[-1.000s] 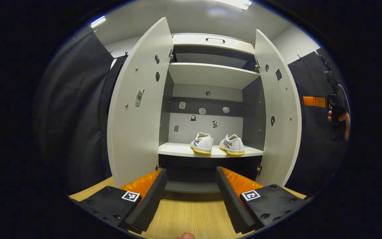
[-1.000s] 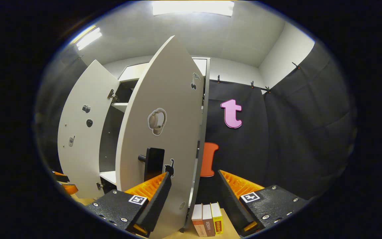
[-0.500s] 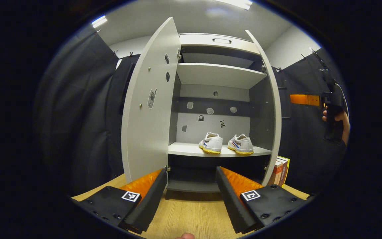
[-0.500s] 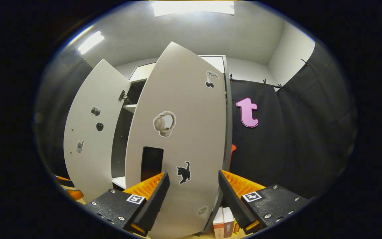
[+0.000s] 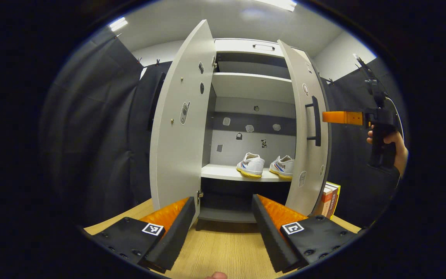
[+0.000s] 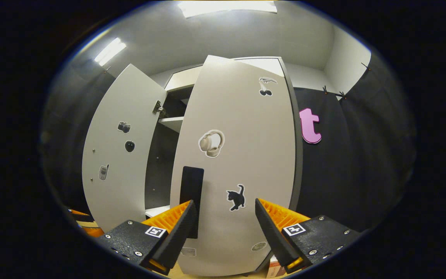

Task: Grab one shoe with the right hand and put it into the shoe cabinet, grab the other shoe with the left hand and put it into the shoe cabinet; then close the right door with the right hand and the left door with the left hand.

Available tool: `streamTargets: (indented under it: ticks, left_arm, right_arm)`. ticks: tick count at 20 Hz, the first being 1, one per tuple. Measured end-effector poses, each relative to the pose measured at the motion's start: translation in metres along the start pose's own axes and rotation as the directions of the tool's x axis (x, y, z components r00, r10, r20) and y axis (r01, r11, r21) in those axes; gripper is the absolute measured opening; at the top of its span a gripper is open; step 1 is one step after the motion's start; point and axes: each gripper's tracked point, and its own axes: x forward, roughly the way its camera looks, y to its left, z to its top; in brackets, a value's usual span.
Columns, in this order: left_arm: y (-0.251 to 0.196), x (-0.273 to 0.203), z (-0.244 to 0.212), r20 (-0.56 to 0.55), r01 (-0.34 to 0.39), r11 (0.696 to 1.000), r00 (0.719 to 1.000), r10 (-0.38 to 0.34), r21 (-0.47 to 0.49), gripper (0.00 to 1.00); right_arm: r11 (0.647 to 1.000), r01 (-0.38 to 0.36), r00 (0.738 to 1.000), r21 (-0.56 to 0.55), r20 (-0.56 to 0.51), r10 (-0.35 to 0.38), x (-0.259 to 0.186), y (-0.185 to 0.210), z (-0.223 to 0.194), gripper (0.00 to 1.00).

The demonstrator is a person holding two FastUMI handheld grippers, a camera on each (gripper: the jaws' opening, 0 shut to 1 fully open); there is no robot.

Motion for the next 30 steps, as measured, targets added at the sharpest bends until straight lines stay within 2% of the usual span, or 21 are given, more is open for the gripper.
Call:
streamTargets:
  ticks: [2,3,7,15,21,26,30]
  left_arm:
    - [0.001,-0.002,0.000,0.000,-0.001,1.000,1.000,0.001,0.003,0.94]
    - [0.001,-0.003,0.000,0.001,-0.002,1.000,1.000,0.002,0.004,0.94]
    - [0.004,-0.004,0.002,0.009,-0.008,1.000,1.000,0.008,0.018,0.94]
    - [0.001,-0.002,-0.001,-0.005,0.011,1.000,1.000,-0.011,0.001,0.94]
    - [-0.004,0.000,-0.003,-0.010,0.027,1.000,1.000,-0.027,-0.011,0.95]
    - [-0.002,-0.003,0.002,-0.017,0.021,0.998,1.000,-0.022,-0.050,0.95]
    - [0.009,-0.005,0.024,0.012,-0.004,0.999,1.000,0.004,-0.044,0.95]
  right_arm:
    - [1.000,0.000,1.000,-0.003,0.004,0.000,0.010,0.006,-0.004,0.97]
    - [1.000,0.005,1.000,-0.004,0.001,-0.005,0.012,0.007,-0.005,0.93]
    - [1.000,0.029,1.000,0.000,-0.001,-0.029,0.025,0.013,-0.009,0.92]
    - [0.995,0.046,0.998,0.092,-0.033,-0.044,0.042,0.019,-0.018,0.91]
    - [0.994,0.081,0.997,0.077,-0.023,-0.080,0.052,0.020,-0.021,0.92]
    - [0.988,0.119,0.993,0.097,-0.004,-0.119,0.040,0.007,-0.012,0.93]
    - [0.986,0.141,0.990,0.088,0.006,-0.142,-0.007,-0.003,-0.012,0.93]
